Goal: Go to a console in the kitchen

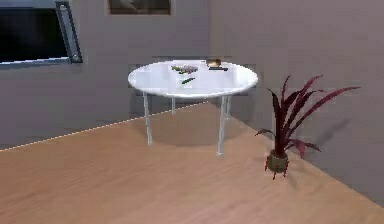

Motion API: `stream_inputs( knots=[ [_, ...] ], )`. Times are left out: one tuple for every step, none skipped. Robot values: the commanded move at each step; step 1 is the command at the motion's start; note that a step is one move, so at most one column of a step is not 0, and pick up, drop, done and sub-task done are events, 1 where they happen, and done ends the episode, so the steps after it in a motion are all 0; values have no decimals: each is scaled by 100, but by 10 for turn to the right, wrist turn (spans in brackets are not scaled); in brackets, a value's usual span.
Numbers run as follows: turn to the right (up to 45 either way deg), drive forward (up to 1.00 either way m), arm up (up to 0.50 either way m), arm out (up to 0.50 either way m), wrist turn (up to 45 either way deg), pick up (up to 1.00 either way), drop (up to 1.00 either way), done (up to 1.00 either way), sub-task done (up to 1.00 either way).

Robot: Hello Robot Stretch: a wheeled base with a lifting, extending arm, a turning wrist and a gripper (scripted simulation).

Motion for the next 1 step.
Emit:
stream_inputs(
  knots=[
    [450, 0, 0, 0, 0, 0, 0, 0, 0]
  ],
)
